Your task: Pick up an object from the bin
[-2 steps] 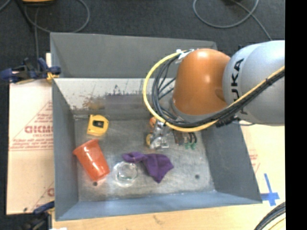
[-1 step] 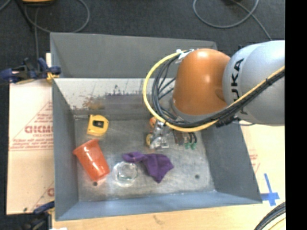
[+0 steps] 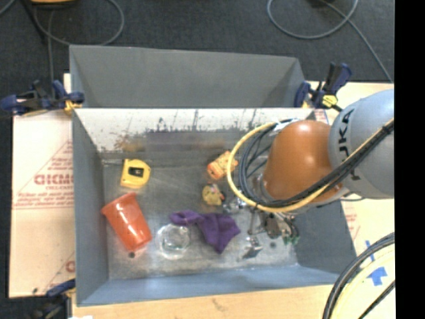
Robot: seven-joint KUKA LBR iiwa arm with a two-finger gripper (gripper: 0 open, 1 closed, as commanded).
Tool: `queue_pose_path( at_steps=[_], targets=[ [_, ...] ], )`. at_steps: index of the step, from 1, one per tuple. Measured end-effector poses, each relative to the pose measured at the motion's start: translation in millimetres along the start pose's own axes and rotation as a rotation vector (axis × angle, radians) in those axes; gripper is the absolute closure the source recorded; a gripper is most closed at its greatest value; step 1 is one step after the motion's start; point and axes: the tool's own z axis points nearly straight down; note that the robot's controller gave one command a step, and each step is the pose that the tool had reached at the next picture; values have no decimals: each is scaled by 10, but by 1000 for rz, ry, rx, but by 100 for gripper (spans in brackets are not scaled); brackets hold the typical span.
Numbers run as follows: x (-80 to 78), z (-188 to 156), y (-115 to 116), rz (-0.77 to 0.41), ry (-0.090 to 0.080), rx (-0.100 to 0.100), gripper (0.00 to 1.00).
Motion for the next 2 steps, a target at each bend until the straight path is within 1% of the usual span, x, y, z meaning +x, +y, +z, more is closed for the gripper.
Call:
queue_pose_path(
  at_steps=[1, 2],
  targets=[
    [-10, -9, 4, 0, -3, 0, 0],
    [-144, 567, 162, -63, 11, 0, 100]
  ],
)
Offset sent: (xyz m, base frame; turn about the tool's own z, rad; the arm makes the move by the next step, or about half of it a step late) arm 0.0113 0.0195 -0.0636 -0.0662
